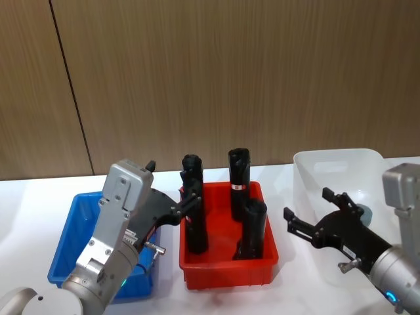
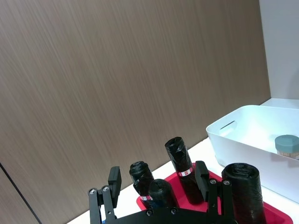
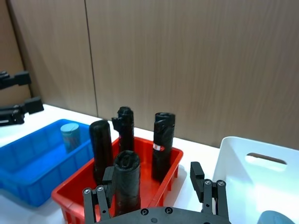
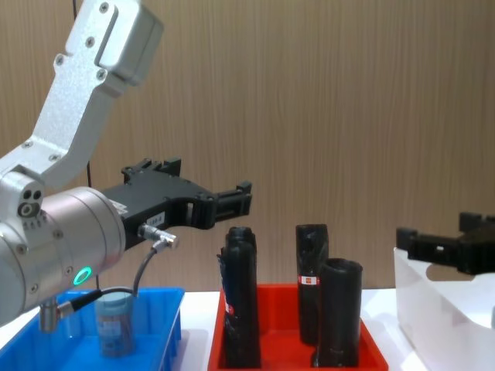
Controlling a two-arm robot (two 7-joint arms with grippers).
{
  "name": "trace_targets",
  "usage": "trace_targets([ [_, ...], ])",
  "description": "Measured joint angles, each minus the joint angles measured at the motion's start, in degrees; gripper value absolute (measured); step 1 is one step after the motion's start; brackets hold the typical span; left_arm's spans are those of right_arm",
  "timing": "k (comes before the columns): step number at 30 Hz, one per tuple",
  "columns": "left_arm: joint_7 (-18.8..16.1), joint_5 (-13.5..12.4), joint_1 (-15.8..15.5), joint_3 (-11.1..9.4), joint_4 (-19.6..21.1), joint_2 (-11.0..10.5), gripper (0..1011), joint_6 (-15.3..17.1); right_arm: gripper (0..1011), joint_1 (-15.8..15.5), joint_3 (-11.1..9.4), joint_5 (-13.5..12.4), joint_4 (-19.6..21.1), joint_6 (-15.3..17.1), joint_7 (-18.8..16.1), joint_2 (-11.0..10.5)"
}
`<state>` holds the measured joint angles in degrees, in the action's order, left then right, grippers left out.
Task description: Pick the cotton swabs from the blue box and place them into the white box.
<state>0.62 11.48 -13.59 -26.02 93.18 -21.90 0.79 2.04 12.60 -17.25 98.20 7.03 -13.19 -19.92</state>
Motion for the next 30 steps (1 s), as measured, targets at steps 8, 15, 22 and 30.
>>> trace_targets([
  [8, 0.0, 0.0, 0.0, 0.0, 0.0, 0.0, 1000, 0.0, 1002, 2.7, 0.2, 1.1, -3.6, 1.8, -4.4, 0.5],
  [15, 0.0, 0.0, 0.0, 0.0, 0.0, 0.0, 1000, 0.0, 1002, 5.4, 0.7, 2.2, -7.0, 2.7, -7.5, 1.3],
  [22, 0.0, 0.0, 0.0, 0.0, 0.0, 0.0, 1000, 0.0, 1002, 8.0, 1.1, 3.3, -10.8, 3.2, -9.8, 2.3],
  [30, 0.0, 0.0, 0.0, 0.0, 0.0, 0.0, 1000, 0.0, 1001, 10.8, 1.8, 4.5, -15.1, 3.6, -11.7, 3.6],
])
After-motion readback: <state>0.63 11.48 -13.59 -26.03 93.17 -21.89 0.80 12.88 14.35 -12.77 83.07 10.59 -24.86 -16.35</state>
